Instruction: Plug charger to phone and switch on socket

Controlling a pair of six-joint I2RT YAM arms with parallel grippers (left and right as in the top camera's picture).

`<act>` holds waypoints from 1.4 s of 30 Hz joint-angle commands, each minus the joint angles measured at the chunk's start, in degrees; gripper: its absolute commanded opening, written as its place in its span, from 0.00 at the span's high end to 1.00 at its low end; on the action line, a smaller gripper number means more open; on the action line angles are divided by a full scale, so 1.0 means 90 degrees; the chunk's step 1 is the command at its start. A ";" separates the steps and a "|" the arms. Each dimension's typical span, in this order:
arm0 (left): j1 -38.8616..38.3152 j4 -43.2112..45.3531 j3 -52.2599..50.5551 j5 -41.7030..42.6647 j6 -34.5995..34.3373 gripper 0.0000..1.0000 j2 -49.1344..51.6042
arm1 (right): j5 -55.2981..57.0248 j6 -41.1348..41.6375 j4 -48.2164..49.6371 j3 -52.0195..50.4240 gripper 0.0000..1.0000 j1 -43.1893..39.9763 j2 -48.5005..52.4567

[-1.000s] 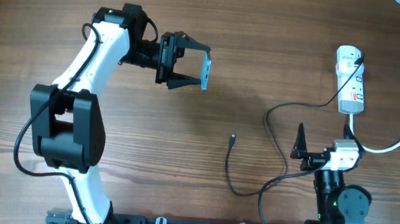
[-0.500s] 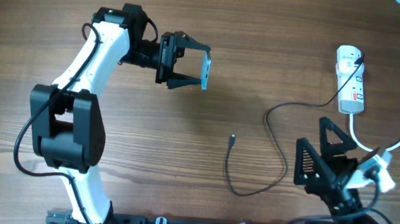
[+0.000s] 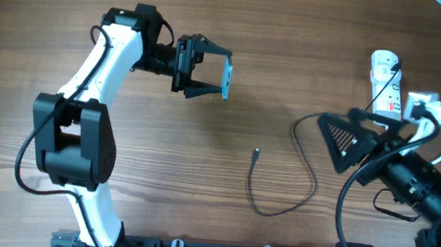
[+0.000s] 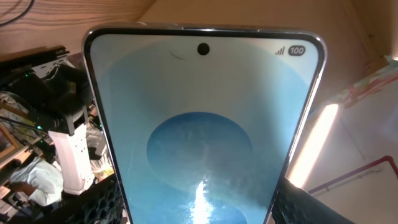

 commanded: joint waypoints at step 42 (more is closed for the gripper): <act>0.0007 -0.0100 0.0136 0.0306 -0.0017 0.27 -0.0250 | 0.7220 0.1749 -0.2215 0.4296 0.09 0.5406 0.6011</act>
